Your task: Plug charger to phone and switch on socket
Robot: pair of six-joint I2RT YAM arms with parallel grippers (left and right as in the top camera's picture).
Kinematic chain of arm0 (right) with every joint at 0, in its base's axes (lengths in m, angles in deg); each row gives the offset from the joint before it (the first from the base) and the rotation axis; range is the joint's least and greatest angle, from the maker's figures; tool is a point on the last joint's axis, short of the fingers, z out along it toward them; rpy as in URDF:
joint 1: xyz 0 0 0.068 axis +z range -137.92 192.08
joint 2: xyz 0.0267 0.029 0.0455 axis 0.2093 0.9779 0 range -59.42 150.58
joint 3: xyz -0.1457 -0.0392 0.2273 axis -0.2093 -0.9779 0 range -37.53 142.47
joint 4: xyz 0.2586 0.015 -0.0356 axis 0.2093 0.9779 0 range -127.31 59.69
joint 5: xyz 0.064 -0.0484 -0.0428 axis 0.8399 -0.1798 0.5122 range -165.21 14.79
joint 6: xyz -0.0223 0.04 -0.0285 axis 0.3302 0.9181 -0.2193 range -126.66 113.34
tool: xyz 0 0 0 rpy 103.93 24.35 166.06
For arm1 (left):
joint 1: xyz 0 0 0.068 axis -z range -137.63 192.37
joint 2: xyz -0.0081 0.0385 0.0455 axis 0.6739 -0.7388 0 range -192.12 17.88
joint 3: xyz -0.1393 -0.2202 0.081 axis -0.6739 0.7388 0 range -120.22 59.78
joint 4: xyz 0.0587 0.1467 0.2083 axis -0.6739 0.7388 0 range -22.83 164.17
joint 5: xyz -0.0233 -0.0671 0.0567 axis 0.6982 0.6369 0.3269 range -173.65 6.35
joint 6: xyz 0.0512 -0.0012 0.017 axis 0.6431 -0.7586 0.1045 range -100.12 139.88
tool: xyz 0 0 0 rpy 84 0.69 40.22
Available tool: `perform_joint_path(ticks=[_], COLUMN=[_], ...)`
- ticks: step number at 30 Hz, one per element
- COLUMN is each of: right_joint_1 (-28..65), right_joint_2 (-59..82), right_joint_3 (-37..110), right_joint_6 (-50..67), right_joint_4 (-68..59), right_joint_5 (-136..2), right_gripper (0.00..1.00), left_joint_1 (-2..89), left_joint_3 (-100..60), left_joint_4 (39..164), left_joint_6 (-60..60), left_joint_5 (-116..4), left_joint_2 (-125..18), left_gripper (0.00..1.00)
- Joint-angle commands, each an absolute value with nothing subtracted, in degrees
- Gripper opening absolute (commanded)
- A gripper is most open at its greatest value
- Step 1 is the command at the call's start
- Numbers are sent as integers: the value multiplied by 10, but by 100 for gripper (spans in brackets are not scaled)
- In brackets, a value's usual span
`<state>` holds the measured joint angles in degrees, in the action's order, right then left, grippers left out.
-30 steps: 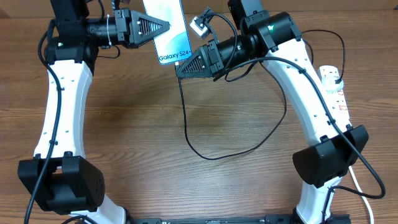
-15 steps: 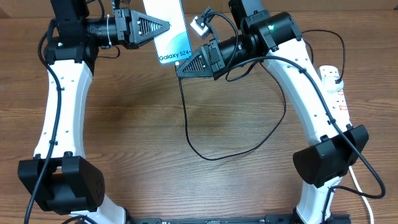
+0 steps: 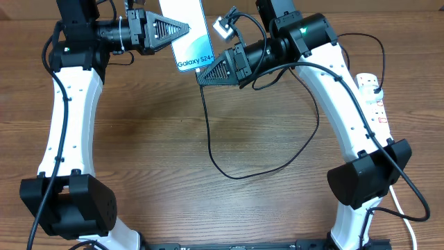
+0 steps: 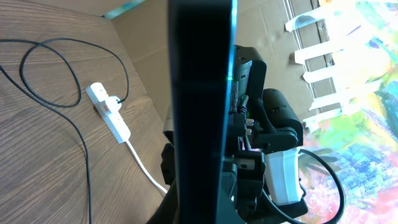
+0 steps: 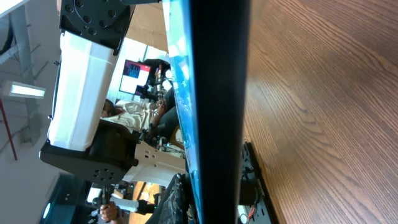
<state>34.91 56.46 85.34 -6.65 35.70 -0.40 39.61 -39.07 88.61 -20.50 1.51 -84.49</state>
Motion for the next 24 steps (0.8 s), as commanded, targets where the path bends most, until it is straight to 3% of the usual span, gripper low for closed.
perform_joint_path(ticks=[1,24], right_joint_1=[329,345], right_joint_2=[547,547], right_joint_3=[863,863], right_joint_6=[-66,-67], right_joint_4=[337,334], right_joint_5=[29,31], right_gripper=[4,4], left_joint_1=[414,414], left_joint_3=[-397,-397], left_joint_4=[893,895], left_joint_6=[-200,-200], left_joint_5=[69,69], left_joint_2=[-840,-840], left_gripper=[4,4])
